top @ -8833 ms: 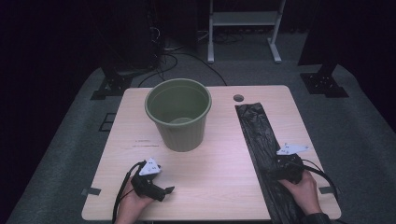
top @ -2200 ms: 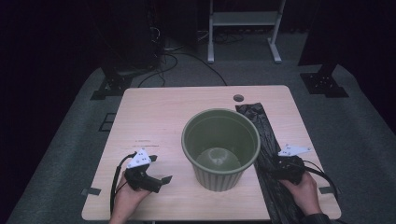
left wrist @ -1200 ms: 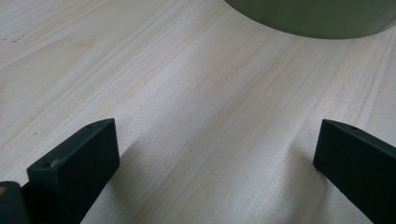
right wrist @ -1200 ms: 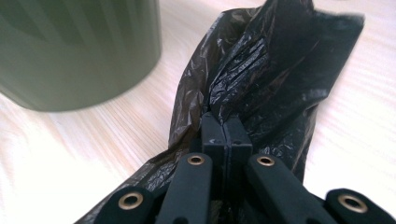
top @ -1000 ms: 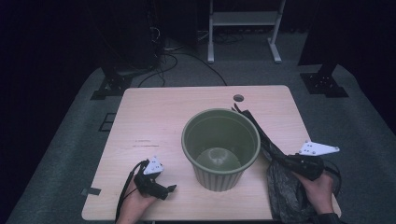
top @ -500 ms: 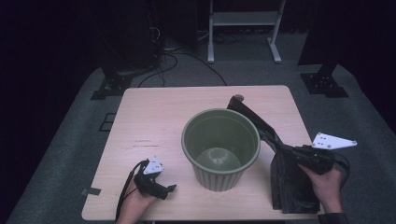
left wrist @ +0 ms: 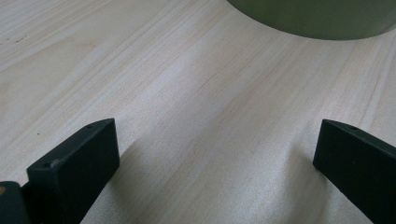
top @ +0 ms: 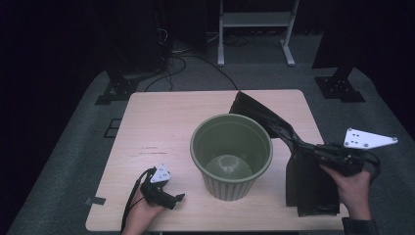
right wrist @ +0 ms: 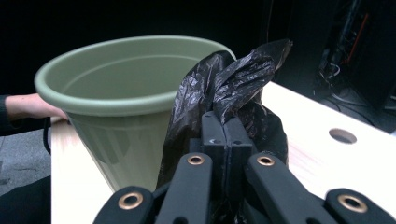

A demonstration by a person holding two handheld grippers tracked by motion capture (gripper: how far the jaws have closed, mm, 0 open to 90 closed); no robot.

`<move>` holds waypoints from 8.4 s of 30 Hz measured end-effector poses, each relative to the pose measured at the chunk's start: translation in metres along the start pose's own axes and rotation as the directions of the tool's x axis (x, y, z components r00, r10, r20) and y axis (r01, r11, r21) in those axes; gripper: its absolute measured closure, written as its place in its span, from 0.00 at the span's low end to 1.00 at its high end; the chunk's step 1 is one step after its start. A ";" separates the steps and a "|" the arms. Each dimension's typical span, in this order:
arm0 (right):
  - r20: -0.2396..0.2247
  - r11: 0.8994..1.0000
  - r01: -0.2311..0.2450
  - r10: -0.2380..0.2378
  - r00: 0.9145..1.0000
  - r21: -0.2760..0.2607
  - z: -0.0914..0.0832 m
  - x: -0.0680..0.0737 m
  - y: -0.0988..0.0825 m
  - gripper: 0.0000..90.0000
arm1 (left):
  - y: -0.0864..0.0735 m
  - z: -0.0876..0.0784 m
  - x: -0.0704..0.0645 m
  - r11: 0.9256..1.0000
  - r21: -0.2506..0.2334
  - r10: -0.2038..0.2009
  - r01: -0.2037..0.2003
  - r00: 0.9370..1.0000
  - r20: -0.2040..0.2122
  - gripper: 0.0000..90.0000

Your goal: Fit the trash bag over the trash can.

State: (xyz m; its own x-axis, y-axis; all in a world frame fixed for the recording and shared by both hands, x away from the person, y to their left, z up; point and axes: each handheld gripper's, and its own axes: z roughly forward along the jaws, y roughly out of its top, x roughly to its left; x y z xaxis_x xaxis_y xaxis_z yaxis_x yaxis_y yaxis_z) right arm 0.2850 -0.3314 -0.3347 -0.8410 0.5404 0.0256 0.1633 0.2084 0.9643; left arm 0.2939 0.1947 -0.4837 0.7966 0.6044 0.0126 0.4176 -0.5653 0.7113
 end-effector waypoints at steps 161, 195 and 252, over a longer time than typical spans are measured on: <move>-0.139 0.972 0.118 -0.090 0.986 0.203 0.159 0.016 0.113 0.14 | 0.001 0.001 0.001 1.000 -0.002 -0.015 0.015 1.000 -0.014 0.00; -0.316 0.997 0.026 -0.003 0.949 0.068 0.046 0.075 0.038 0.45 | 0.000 0.000 0.001 1.000 -0.001 -0.018 0.018 1.000 -0.018 0.00; -0.195 0.998 -0.044 0.050 0.980 0.035 0.118 0.026 0.076 1.00 | 0.100 -0.110 -0.029 0.925 -0.376 0.120 -0.058 0.982 0.146 0.09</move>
State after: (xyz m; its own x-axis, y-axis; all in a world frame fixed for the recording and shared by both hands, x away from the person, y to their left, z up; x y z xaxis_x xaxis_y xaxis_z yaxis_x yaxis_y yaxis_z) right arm 0.3363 -0.2056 -0.2914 -0.9163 0.3806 0.1244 0.2178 0.2133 0.9524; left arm 0.2649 0.1826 -0.3360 0.8962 0.4437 -0.0043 0.1759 -0.3466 0.9214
